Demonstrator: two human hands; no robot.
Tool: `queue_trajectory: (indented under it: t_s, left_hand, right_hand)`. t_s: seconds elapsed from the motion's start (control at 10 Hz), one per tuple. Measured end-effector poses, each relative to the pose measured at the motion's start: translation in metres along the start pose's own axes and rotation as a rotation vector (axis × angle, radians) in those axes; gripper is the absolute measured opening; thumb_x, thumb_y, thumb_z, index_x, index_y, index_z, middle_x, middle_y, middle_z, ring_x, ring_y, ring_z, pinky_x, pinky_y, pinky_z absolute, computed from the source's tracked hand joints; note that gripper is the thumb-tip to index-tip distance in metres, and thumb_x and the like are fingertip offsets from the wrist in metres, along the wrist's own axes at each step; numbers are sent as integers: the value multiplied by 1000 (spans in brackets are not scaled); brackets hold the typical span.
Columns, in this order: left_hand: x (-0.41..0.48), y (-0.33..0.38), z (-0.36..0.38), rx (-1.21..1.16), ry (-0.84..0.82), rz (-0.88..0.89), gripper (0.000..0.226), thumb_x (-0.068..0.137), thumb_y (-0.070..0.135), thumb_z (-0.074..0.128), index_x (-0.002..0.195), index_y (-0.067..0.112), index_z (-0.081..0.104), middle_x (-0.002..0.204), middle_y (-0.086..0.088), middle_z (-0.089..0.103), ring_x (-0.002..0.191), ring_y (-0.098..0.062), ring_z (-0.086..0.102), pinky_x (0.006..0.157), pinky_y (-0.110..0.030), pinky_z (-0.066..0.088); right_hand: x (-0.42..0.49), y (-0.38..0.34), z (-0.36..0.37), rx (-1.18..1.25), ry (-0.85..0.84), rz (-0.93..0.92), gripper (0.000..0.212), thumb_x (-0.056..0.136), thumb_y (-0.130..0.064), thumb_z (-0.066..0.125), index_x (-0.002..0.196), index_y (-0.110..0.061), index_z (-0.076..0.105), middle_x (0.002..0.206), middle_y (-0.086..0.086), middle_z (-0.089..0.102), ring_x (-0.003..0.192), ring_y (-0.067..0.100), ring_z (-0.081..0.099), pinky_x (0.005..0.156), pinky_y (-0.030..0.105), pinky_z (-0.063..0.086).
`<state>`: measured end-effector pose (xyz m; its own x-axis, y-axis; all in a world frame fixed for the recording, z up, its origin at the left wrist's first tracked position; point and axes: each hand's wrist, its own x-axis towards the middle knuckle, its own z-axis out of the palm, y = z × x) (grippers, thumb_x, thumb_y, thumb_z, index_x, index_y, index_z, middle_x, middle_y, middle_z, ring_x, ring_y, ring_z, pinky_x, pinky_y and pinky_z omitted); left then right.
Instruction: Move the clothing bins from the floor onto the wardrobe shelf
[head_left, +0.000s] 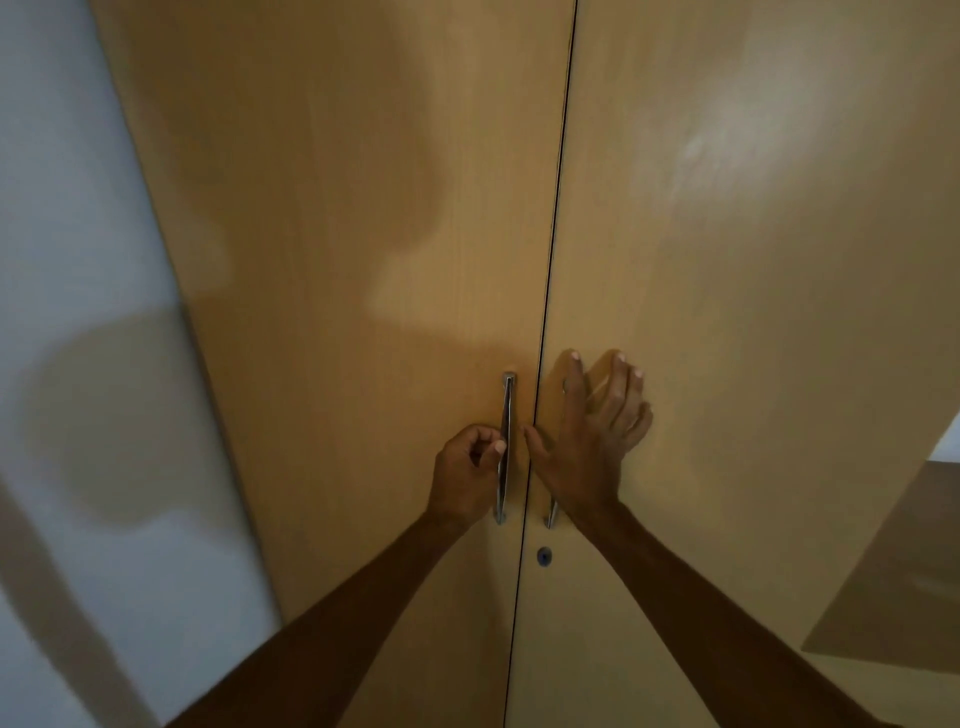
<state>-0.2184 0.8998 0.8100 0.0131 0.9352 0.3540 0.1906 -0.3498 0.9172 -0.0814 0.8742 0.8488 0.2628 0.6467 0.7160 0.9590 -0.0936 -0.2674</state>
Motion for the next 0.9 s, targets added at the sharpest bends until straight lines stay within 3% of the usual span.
queue_trajectory:
  t_s: [0.3, 0.5, 0.6, 0.7, 0.8, 0.9]
  left_hand:
    - [7, -5, 4, 8, -1, 46, 18, 93, 11, 59, 83, 26, 61, 73, 11, 60, 68, -5, 57, 66, -28, 54]
    - [6, -2, 2, 30, -17, 41, 7, 94, 13, 59, 91, 17, 64, 79, 6, 64, 72, -8, 60, 69, -30, 56]
    - [-5, 4, -3, 107, -20, 111, 9, 95, 14, 57, 95, 17, 66, 84, 12, 66, 76, 5, 61, 69, -11, 48]
    - [-22, -1, -12, 260, 6, 156, 11, 96, 24, 54, 95, 27, 64, 86, 16, 65, 82, 5, 60, 67, -10, 45]
    - [-50, -19, -27, 409, 53, 147, 19, 96, 37, 47, 99, 29, 64, 94, 16, 66, 88, 1, 60, 73, -25, 51]
    - [-79, -33, -41, 495, 139, 178, 27, 96, 40, 45, 108, 27, 65, 105, 12, 67, 96, -6, 61, 80, -31, 52]
  right_hand:
    - [3, 4, 12, -23, 10, -8, 100, 73, -62, 60, 153, -30, 10, 158, 22, 7, 146, 42, 5, 107, 70, 17]
    - [2, 4, 7, -21, -47, -18, 105, 71, -61, 65, 153, -31, 6, 159, 21, 3, 146, 43, 0, 107, 71, 16]
    - [-5, 10, 0, 14, -96, -58, 106, 70, -61, 66, 152, -34, 4, 160, 18, -3, 147, 40, -6, 108, 71, 14]
    - [-14, 15, -9, 98, -129, -85, 103, 71, -59, 66, 152, -36, 7, 160, 13, -2, 147, 36, -5, 108, 70, 15]
    - [-33, 23, -13, 215, -164, -80, 101, 72, -59, 63, 151, -37, 5, 161, 10, -3, 148, 33, -4, 110, 67, 16]
    - [-67, 30, -11, 264, -261, -110, 99, 73, -60, 63, 151, -38, 6, 161, 11, -7, 147, 33, -10, 111, 66, 13]
